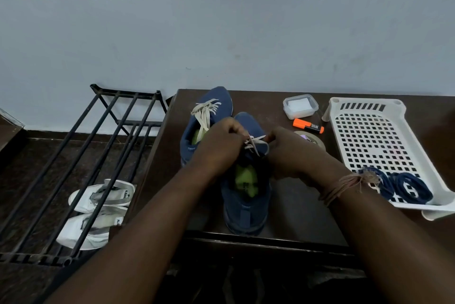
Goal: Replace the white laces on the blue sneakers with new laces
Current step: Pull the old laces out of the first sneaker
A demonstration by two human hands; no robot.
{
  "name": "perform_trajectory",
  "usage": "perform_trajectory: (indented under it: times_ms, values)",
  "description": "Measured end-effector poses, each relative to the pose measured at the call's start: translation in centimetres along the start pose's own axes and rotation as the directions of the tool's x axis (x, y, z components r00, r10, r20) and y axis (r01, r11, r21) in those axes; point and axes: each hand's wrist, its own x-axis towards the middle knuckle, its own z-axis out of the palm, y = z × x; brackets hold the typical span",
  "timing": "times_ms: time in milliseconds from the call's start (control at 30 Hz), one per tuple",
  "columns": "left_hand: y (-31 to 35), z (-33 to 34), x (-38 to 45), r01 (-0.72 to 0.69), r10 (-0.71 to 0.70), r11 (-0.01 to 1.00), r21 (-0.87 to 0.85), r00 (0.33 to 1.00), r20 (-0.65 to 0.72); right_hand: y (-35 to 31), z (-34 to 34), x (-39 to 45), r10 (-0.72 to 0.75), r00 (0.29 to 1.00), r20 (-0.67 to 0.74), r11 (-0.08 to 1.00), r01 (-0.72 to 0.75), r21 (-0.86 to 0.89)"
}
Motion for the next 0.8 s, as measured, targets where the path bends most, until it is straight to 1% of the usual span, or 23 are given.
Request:
perform_trajectory:
  times_ms: [33, 67, 100, 133, 200, 233, 267, 300, 367, 433, 467, 500, 533, 567, 600, 633, 667, 700, 733, 767, 800]
  values:
    - [0.1, -0.3, 0.2, 0.055, -0.054, 0.994, -0.094, 0.998, 0.011, 0.0, 0.0, 0.0, 0.007, 1.0, 0.0, 1.0, -0.007, 0.004]
    - [0.2, -0.5, 0.4, 0.064, -0.061, 0.994, -0.087, 0.998, 0.036, 0.0, 0.1, 0.0, 0.011, 1.0, -0.005, 1.0, -0.011, 0.001]
    - [0.2, -0.6, 0.4, 0.041, -0.039, 0.999, -0.03, 0.998, 0.056, 0.0, 0.1, 0.0, 0.009, 1.0, -0.011, 1.0, -0.009, -0.007]
    - [0.3, -0.6, 0.3, -0.011, 0.008, 0.999, 0.039, 0.998, 0.068, 0.0, 0.2, -0.1, 0.005, 1.0, -0.023, 1.0, -0.006, -0.018]
    - [0.1, -0.3, 0.1, -0.175, 0.159, 0.964, 0.2, 0.983, 0.096, -0.1, 0.2, -0.1, -0.006, 0.999, -0.047, 0.999, 0.004, -0.035]
    - [-0.3, -0.2, 0.1, -0.268, 0.238, 0.907, 0.325, 0.963, 0.129, -0.1, 0.2, -0.2, -0.004, 0.999, -0.049, 0.999, 0.002, -0.037]
    - [-0.5, -0.2, 0.2, -0.351, 0.313, 0.819, 0.454, 0.936, 0.16, -0.1, 0.2, -0.2, 0.001, 0.999, -0.045, 0.999, -0.003, -0.034]
    - [-0.7, -0.4, 0.3, -0.408, 0.374, 0.734, 0.543, 0.91, 0.178, -0.1, 0.2, -0.2, 0.008, 0.999, -0.036, 0.999, -0.009, -0.035]
    - [-0.8, -0.8, 0.5, -0.459, 0.472, 0.597, 0.657, 0.864, 0.174, -0.2, 0.1, -0.2, 0.018, 1.0, -0.022, 0.998, -0.019, -0.056]
    - [-0.9, -0.7, 0.7, -0.464, 0.507, 0.477, 0.746, 0.839, 0.197, -0.4, 0.1, -0.1, 0.02, 1.0, -0.016, 0.997, -0.021, -0.073]
    - [-1.0, -0.5, 0.8, -0.462, 0.501, 0.43, 0.775, 0.837, 0.22, -0.4, 0.1, -0.1, 0.02, 1.0, -0.016, 0.998, -0.021, -0.066]
    - [-0.8, -0.3, 0.7, -0.448, 0.472, 0.449, 0.773, 0.854, 0.221, -0.4, 0.1, -0.2, 0.019, 1.0, -0.016, 0.998, -0.02, -0.057]
    - [-0.6, -0.1, 0.6, -0.42, 0.438, 0.556, 0.717, 0.881, 0.177, -0.4, 0.1, -0.2, 0.019, 1.0, -0.016, 0.998, -0.02, -0.055]
    - [-0.3, -0.1, 0.6, -0.381, 0.386, 0.72, 0.58, 0.914, 0.121, -0.4, 0.0, -0.2, 0.019, 1.0, -0.015, 0.998, -0.02, -0.051]
    - [0.1, -0.3, 0.7, -0.312, 0.309, 0.892, 0.326, 0.949, 0.064, -0.4, 0.0, -0.3, 0.023, 1.0, -0.011, 0.999, -0.023, -0.042]
    - [0.7, -0.8, 0.5, -0.201, 0.202, 0.979, -0.009, 0.979, 0.019, -0.4, 0.0, -0.3, 0.026, 1.0, -0.008, 0.999, -0.026, -0.027]
    - [1.2, -1.3, 0.3, -0.09, 0.093, 0.946, -0.312, 0.996, -0.004, -0.3, 0.0, -0.3, 0.03, 1.0, -0.004, 0.999, -0.03, -0.012]
    - [1.3, -1.7, 0.2, -0.039, 0.031, 0.876, -0.481, 0.999, -0.025, -0.3, 0.0, -0.3, 0.033, 0.999, -0.001, 0.999, -0.033, 0.0]
    - [1.4, -2.0, 0.2, -0.052, 0.018, 0.872, -0.486, 0.997, -0.074, -0.3, 0.1, -0.3, 0.036, 0.999, 0.002, 0.999, -0.036, 0.005]
    - [1.2, -2.2, 0.3, -0.1, 0.059, 0.93, -0.353, 0.99, -0.125, -0.4, 0.1, -0.3, 0.036, 0.999, 0.003, 0.999, -0.036, 0.007]
    - [0.6, -2.1, 0.5, -0.154, 0.13, 0.976, -0.157, 0.98, -0.148, -0.4, 0.2, -0.2, 0.037, 0.999, 0.005, 0.999, -0.037, 0.007]
